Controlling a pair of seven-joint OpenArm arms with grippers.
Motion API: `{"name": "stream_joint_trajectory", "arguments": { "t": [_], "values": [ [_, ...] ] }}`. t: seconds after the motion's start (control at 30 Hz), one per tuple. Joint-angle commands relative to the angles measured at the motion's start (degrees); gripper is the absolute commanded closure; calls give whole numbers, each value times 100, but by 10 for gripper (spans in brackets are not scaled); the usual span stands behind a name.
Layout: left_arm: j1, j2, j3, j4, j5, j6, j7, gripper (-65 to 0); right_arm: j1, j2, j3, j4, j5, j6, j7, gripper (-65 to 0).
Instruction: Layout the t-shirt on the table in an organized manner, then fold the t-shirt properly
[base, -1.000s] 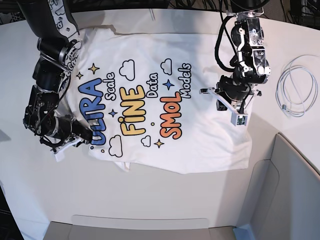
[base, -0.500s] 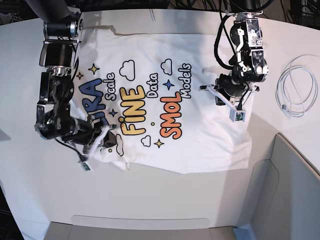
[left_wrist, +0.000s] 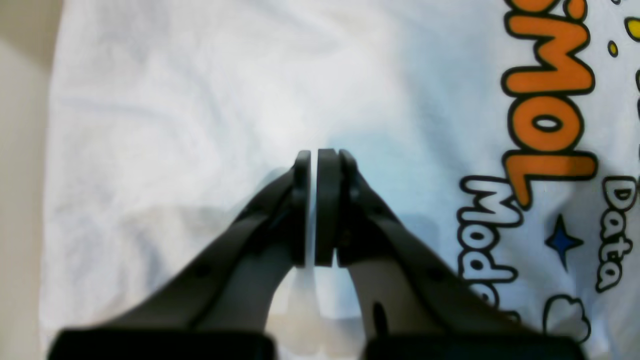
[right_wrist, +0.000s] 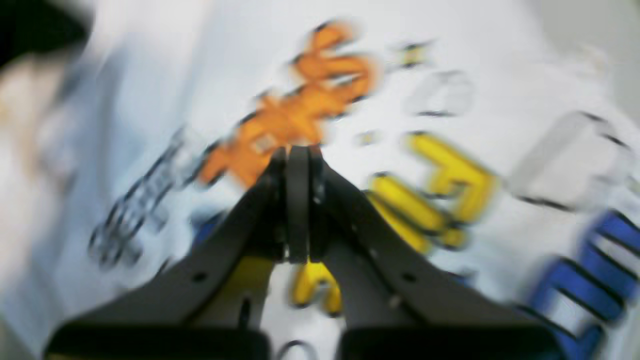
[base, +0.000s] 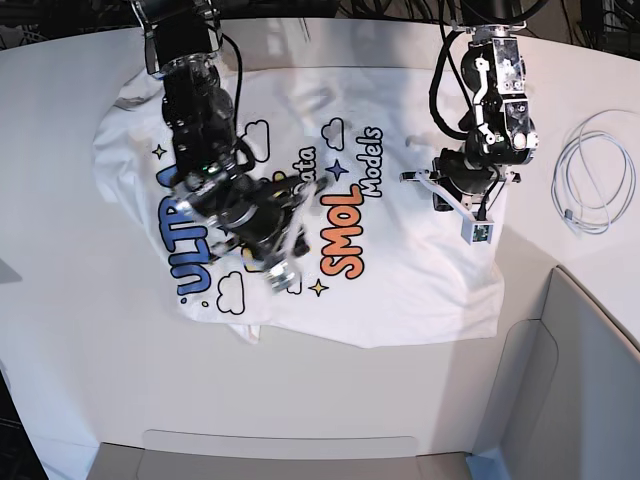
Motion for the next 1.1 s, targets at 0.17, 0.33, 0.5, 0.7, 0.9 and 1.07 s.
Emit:
{"name": "stream_joint_trajectory", "arguments": {
  "t": [0.17, 0.33, 0.5, 0.7, 0.9, 1.07],
  "values": [
    [33, -13, -4, 81, -32, -14, -120, -34, 886, 138, 1829, -655, 763, -30, -271, -108],
    [42, -13, 23, 81, -32, -14, -120, -34, 1343, 718, 1961, -1701, 1405, -22, -254, -191],
    [42, -13, 14, 81, -32, -14, -120, -34, 1677, 1009, 2682, -2572, 2319, -30, -254, -205],
    [130, -13, 23, 81, -32, -14, -120, -34, 2064, 1167, 3210, -3750, 2469, -13, -183, -206],
    [156, -13, 23, 81, -32, -14, -120, -34, 2064, 1176, 3262, -3961, 2442, -22, 397, -206],
    [156, -31, 23, 81, -32, -14, -120, -34, 2161, 1176, 3245, -4629, 2442, -22, 625, -206]
  ]
}}
